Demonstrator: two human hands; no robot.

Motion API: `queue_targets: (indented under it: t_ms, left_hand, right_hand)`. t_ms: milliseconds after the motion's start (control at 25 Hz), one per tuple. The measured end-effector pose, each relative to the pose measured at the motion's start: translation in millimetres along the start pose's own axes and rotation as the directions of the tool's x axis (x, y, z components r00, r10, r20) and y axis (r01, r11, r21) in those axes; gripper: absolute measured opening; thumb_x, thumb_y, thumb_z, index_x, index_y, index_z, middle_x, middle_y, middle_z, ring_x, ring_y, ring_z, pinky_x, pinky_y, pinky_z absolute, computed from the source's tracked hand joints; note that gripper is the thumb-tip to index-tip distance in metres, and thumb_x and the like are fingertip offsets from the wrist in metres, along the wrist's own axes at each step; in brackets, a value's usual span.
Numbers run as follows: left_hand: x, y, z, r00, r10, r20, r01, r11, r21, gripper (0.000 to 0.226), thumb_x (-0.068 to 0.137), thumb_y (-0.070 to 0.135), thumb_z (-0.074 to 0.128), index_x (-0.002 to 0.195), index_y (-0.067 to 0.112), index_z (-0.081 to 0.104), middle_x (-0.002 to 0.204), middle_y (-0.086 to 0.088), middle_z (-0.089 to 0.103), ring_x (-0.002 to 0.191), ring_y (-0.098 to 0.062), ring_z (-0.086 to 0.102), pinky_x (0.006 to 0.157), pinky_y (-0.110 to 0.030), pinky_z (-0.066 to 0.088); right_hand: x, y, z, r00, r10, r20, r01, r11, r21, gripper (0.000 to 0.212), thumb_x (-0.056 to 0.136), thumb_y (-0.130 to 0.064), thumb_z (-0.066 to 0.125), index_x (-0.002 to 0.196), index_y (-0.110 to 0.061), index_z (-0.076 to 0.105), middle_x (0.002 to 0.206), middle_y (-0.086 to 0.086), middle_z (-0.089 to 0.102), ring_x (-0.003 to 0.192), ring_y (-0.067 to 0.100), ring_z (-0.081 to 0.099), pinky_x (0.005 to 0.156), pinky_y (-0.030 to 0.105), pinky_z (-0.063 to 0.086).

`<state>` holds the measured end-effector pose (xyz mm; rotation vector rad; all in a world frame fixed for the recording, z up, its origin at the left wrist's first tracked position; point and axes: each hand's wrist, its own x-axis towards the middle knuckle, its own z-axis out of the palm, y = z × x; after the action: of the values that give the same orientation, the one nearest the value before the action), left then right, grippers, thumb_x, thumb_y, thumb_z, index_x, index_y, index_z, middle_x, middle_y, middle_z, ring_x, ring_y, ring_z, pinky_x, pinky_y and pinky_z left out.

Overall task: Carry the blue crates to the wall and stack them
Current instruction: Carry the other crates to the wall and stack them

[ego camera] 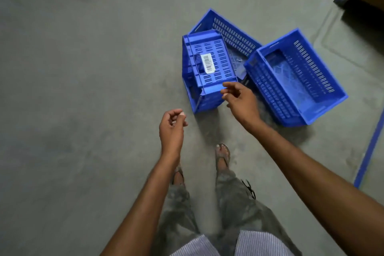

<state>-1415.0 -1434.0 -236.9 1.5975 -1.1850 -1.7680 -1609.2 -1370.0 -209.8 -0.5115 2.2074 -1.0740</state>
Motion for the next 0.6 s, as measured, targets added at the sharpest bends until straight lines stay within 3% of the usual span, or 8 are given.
queue_targets:
  t_ms: [160, 280, 440, 520, 600]
  left_hand:
    - [81, -8, 54, 0.998, -0.053, -0.024, 0.052, 0.999, -0.015, 0.012, 0.096, 0.013, 0.062, 0.104, 0.019, 0.067, 0.094, -0.004, 0.070, 0.075, -0.012, 0.065, 0.059, -0.012, 0.045]
    - [131, -30, 88, 0.991, -0.107, -0.079, 0.104, 0.994, -0.035, 0.013, 0.097, 0.012, 0.061, 0.106, 0.019, 0.067, 0.096, -0.003, 0.072, 0.072, -0.008, 0.065, 0.058, -0.011, 0.046]
    - [170, -73, 121, 0.973, -0.210, -0.095, 0.202, 0.976, -0.087, 0.017, 0.098, 0.010, 0.059, 0.112, 0.015, 0.067, 0.095, 0.000, 0.073, 0.064, 0.002, 0.065, 0.058, -0.011, 0.046]
    - [185, -93, 130, 0.967, -0.241, -0.087, 0.232, 0.968, -0.100, 0.018, 0.097, 0.008, 0.059, 0.112, 0.012, 0.068, 0.093, 0.000, 0.073, 0.063, 0.003, 0.064, 0.059, -0.012, 0.046]
    - [198, -112, 133, 0.959, -0.276, -0.066, 0.268, 0.958, -0.105, 0.021, 0.096, 0.006, 0.057, 0.114, 0.009, 0.069, 0.099, -0.003, 0.075, 0.064, 0.003, 0.064, 0.057, -0.010, 0.046]
  right_hand:
    - [102, 16, 34, 0.990, 0.039, 0.136, -0.030, 0.997, -0.068, 0.035, 0.092, -0.004, 0.060, 0.126, -0.013, 0.067, 0.106, -0.003, 0.073, 0.106, 0.014, 0.070, 0.099, 0.041, 0.055]
    - [171, 38, 60, 0.975, 0.052, 0.216, -0.018, 0.988, -0.156, 0.039, 0.091, -0.007, 0.059, 0.129, -0.013, 0.066, 0.115, 0.000, 0.074, 0.112, 0.018, 0.068, 0.102, 0.044, 0.052]
    - [235, 49, 100, 0.959, 0.060, 0.277, 0.013, 0.967, -0.255, 0.043, 0.093, -0.017, 0.060, 0.136, -0.012, 0.061, 0.130, 0.003, 0.068, 0.116, 0.021, 0.064, 0.099, 0.037, 0.051]
    - [259, 52, 123, 0.956, 0.059, 0.287, 0.032, 0.953, -0.301, 0.038, 0.095, -0.019, 0.059, 0.130, -0.005, 0.063, 0.127, 0.012, 0.069, 0.117, 0.030, 0.063, 0.101, 0.041, 0.049]
    - [277, 56, 147, 0.953, 0.089, 0.290, 0.011, 0.946, -0.324, 0.023, 0.095, -0.018, 0.059, 0.109, -0.002, 0.067, 0.104, 0.015, 0.071, 0.103, 0.037, 0.062, 0.088, 0.041, 0.051]
